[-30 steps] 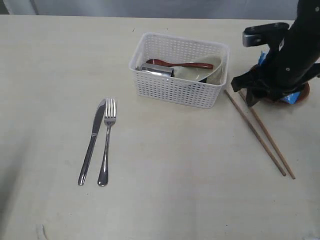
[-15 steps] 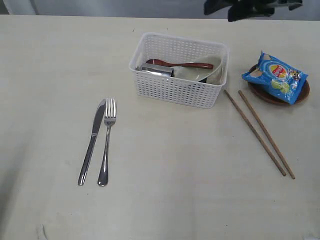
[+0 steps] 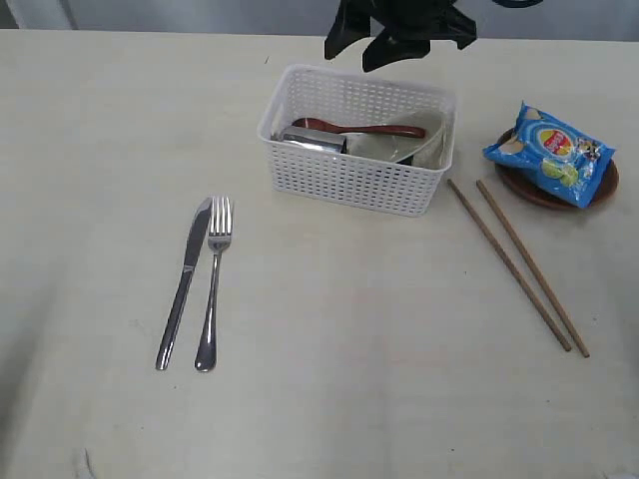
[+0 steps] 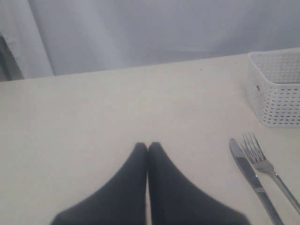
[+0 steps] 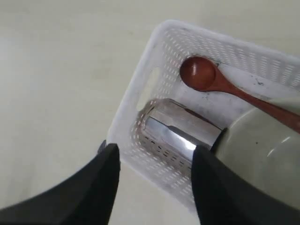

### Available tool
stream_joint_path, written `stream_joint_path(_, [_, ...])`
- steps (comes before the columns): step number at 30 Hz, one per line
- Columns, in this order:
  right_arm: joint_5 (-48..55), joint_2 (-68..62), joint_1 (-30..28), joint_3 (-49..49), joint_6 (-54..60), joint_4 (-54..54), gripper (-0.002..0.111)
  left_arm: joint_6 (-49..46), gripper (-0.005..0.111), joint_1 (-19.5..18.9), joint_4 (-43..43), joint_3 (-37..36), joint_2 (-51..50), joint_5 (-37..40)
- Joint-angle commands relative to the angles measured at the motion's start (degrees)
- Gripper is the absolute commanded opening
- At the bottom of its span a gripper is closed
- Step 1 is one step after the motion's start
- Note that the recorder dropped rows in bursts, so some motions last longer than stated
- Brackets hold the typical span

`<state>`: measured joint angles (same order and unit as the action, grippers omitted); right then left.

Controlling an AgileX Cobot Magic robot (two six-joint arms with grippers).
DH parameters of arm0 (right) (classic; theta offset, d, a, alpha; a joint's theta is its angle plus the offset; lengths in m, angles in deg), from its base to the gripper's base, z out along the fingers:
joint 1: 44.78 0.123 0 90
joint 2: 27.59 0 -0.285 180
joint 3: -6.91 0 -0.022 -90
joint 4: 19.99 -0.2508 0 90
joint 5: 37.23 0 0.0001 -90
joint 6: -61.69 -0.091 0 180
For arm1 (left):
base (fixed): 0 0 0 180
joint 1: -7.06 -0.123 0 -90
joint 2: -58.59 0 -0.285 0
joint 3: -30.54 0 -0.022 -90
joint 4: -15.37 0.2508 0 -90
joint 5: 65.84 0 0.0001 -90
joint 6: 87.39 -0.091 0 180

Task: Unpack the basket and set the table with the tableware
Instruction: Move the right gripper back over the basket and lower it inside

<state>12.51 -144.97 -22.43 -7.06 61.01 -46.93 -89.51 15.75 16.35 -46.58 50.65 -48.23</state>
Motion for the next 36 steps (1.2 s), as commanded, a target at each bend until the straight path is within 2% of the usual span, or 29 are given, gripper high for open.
stream_joint_path(1, [3.6,-3.3,0.0,-4.5,-2.6,0.6,0.046,0.2,0.000,-0.1,-0.2,-0.1,0.2,-0.5])
stream_joint_path(12, [11.3,-5.3,0.0,-12.0,-13.9,17.2,0.046,0.2,0.000,-0.1,0.0,-0.1,0.2,-0.5])
stream_joint_path(33, [10.7,-14.0,2.4,-12.0,-14.4,11.6,0.046,0.2,0.000,-0.1,0.2,-0.1,0.2,-0.5])
stream_joint_path(36, [10.7,-14.7,2.4,-12.0,-14.4,11.4,0.055,0.2,0.000,-0.1,0.2,-0.1,0.2,-0.5])
